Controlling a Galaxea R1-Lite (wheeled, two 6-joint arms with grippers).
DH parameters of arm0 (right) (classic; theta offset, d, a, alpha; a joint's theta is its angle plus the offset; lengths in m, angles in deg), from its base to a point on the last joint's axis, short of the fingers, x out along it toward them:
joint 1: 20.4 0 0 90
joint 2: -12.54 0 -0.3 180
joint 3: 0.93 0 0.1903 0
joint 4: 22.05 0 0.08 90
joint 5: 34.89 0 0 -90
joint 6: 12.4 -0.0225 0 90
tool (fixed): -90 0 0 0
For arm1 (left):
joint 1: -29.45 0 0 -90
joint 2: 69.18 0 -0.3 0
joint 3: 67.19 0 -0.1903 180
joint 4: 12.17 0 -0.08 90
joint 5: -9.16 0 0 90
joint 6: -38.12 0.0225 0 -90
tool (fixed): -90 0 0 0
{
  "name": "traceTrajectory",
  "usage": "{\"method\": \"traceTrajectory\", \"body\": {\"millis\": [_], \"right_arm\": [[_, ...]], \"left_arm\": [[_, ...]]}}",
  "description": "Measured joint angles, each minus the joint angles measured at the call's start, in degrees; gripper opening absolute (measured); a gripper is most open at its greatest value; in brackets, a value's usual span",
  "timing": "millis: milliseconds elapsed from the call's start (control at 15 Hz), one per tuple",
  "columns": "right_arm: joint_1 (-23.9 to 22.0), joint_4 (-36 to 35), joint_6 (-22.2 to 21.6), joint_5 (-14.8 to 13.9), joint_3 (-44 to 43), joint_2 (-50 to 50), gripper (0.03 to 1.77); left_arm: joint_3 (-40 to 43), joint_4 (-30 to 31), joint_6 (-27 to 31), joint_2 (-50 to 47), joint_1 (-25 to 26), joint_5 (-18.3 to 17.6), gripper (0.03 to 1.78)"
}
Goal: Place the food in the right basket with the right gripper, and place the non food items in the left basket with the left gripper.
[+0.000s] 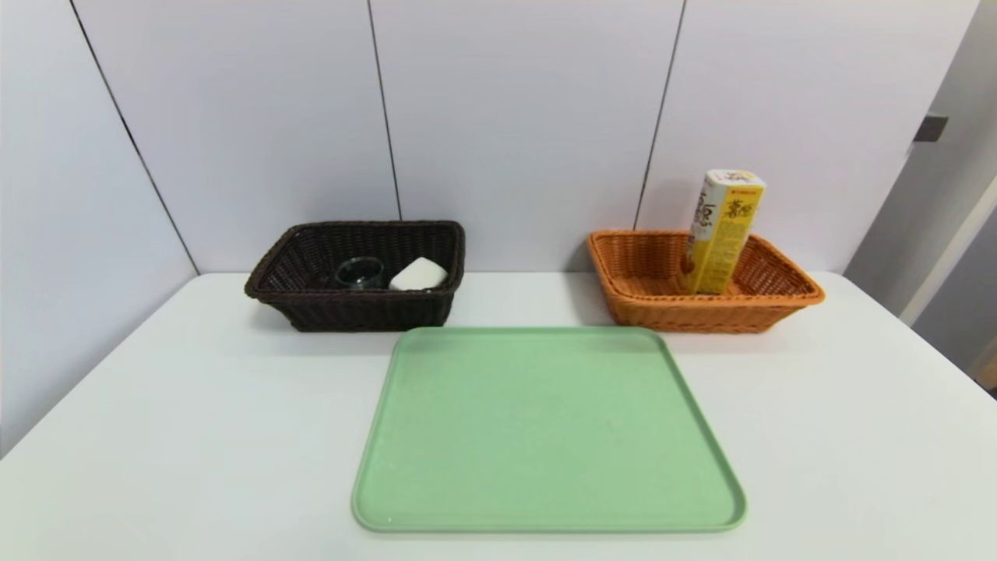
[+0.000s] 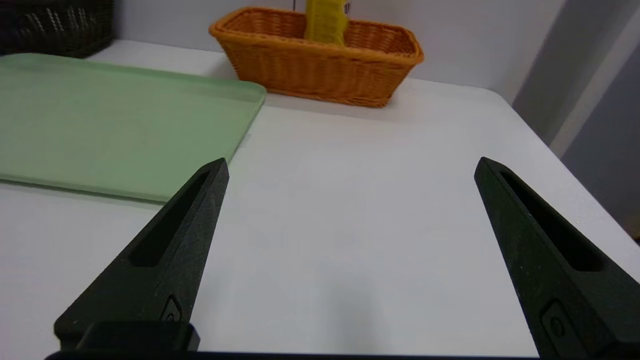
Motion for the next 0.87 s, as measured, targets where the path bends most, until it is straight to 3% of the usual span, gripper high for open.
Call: {"method": "traceTrajectory", "body": {"millis": [200, 867], "right_arm": [[0.00, 5.45, -2.80, -1.82, 0.49, 0.00, 1.70], [0.00, 4.45, -3.55, -2.23, 0.66, 0.00, 1.70]], "left_arm": [[0.05, 0.02, -0.56, -0.09, -0.01, 0.00, 1.69], [0.05, 0.02, -2.50, -0.18, -0.04, 0.00, 1.69]]}}
